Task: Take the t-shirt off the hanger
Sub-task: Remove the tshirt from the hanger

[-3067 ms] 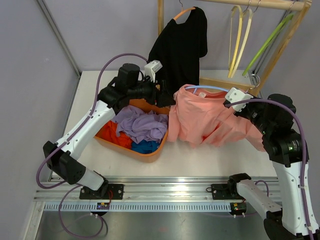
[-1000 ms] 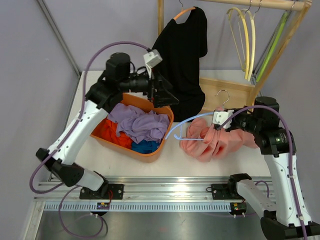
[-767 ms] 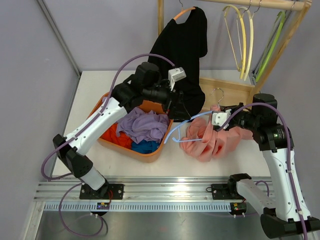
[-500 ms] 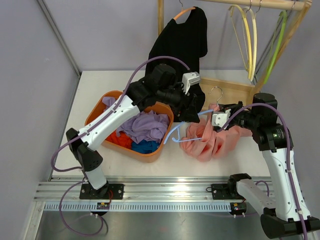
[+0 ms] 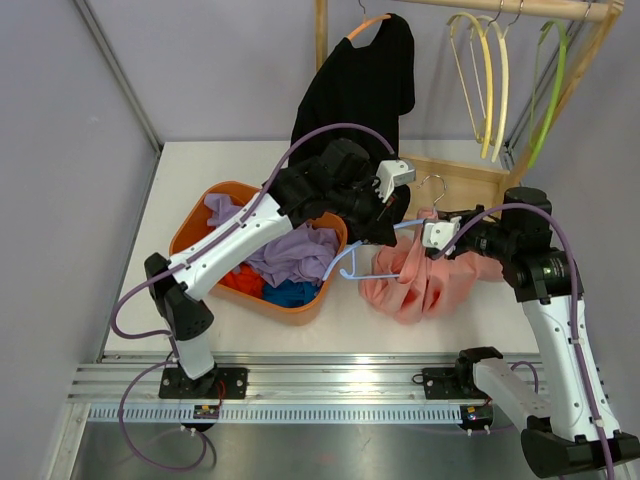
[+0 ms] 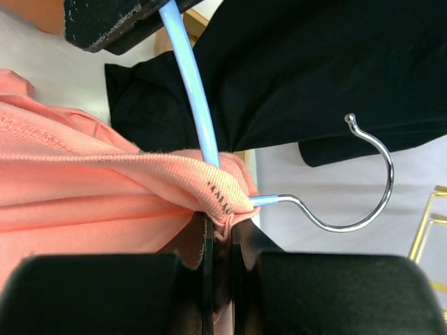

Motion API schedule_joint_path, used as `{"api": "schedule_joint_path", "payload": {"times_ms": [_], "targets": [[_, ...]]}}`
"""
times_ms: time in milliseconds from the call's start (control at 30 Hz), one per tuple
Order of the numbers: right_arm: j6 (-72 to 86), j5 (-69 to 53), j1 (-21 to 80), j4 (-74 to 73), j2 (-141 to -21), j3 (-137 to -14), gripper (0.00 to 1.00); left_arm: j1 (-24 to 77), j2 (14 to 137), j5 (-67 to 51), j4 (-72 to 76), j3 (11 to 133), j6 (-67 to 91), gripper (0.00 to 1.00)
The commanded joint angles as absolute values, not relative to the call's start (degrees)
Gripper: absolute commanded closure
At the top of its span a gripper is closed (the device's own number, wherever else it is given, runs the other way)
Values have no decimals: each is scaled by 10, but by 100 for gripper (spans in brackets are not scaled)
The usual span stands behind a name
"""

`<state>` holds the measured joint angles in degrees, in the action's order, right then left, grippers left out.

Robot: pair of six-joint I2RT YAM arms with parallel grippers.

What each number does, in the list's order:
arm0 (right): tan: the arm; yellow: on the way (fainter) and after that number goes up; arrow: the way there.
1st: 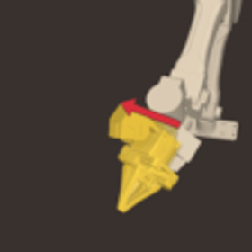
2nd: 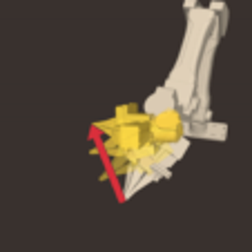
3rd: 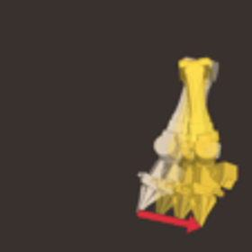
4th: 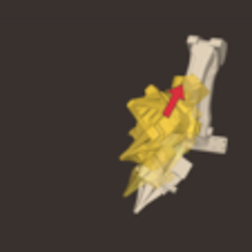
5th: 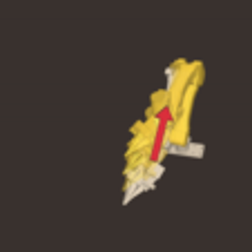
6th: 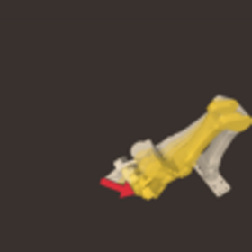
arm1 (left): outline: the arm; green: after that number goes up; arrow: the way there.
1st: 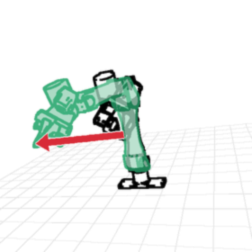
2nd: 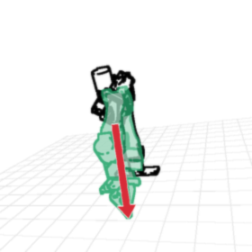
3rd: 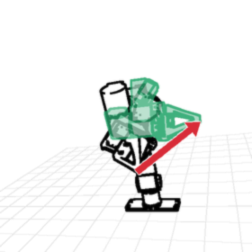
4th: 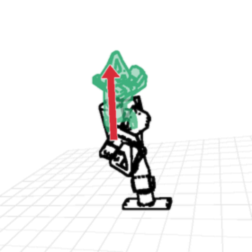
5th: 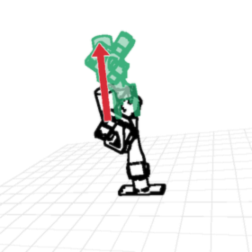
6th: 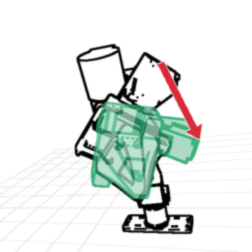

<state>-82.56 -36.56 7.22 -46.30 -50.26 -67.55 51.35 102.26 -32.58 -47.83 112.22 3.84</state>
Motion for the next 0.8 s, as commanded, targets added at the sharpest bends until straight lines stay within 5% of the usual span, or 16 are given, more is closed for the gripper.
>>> {"api": "schedule_joint_path", "payload": {"times_ms": [0, 133, 233, 400, 600, 767], "targets": [[-757, -384, 76, -415, -491, -684, 89, 510, 1020, -295, -477, 1140, 22, 100], [-661, -362, 76, -447, -518, -718, 49, 499, 1004, -260, -467, 1123, 30, 100], [-614, -366, 76, -500, -529, -746, 34, 485, 981, -245, -445, 1093, 51, 100], [-429, -391, 76, -527, -534, -793, 20, 476, 948, -178, -422, 1050, 107, 100], [28, -464, 76, -484, -572, -771, 26, 475, 925, -154, -350, 1013, 229, 100], [139, -275, 149, -370, -556, -706, 11, 475, 911, -157, -322, 999, 280, 100]]}}
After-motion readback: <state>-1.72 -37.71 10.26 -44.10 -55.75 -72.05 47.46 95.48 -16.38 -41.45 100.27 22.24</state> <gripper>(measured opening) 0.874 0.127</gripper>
